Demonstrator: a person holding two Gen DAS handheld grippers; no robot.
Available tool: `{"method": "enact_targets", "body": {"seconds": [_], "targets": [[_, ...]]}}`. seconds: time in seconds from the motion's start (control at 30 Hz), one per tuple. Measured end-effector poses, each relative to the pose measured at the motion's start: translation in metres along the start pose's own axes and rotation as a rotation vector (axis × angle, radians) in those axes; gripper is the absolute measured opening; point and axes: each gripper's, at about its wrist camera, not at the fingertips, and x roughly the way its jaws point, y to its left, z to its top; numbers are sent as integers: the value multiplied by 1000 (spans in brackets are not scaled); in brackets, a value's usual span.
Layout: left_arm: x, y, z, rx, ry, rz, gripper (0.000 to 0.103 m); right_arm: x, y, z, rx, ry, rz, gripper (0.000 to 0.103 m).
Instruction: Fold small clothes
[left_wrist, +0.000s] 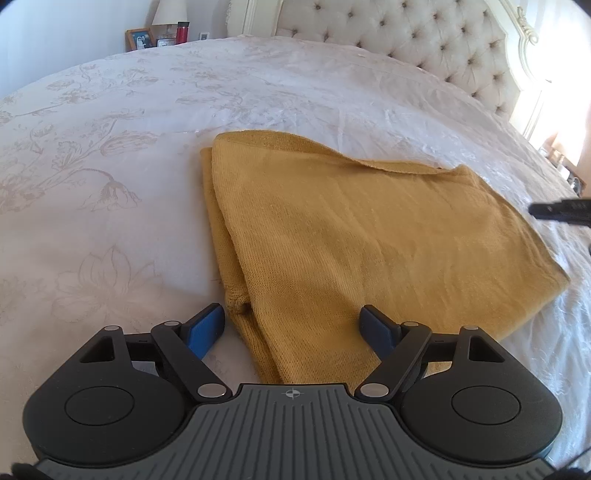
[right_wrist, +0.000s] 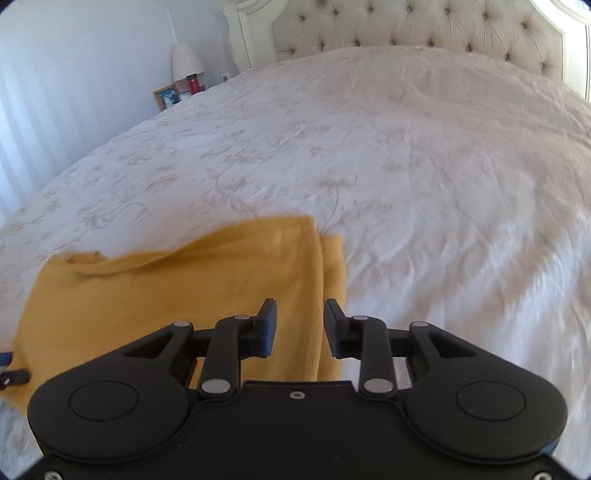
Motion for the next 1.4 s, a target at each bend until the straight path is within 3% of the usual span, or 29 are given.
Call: {"method": "enact_targets", "body": {"seconds": [0.17, 0.37, 0.47, 0.57, 0.67, 0.73, 0.83, 0.93, 1.0, 1.03, 1.13, 1.23, 1.3, 1.4], "targets": [[-1, 2, 0, -18, -5, -9, 80, -9, 7, -30, -53, 66, -20, 41], [-2, 4, 1, -39, -12, -20, 80, -9, 8, -44, -53, 86, -55, 40], [-2, 4, 1, -34, -10, -19, 80, -10, 17, -44, -84, 104, -53, 10], [-5, 2, 1, -19, -4, -25, 80, -14, 31, -43, -178, 103, -136, 9], [-7, -1, 1, 7, 6, -21, 80, -9, 20, -46, -208, 120, -252, 8], [-5, 0, -1, 14, 39, -6, 80, -5, 13, -50, -180, 132, -242, 8], [-9, 0, -3, 58, 89, 9, 80, -2, 26, -53, -249, 134, -253, 8], [-15, 4, -5, 61, 106, -8, 80, -4, 26, -50, -220, 129, -260, 12], [-19, 10, -3, 13, 80, -31, 79, -12, 26, -44, -194, 80, -277, 57], [-22, 12, -1, -8, 55, -37, 79, -18, 30, -41, -198, 34, -279, 62], [-35, 17, 8, -86, -83, -49, 80, -32, 45, -30, -216, -55, -225, 63], [-34, 17, 14, -156, -168, -88, 80, -29, 65, -18, -226, -77, -137, 64], [-25, 13, 16, -164, -163, -80, 80, -17, 83, -11, -228, -61, -67, 67], [-8, 9, 12, -152, -83, -37, 80, 7, 108, -5, -223, -31, 19, 68]]}}
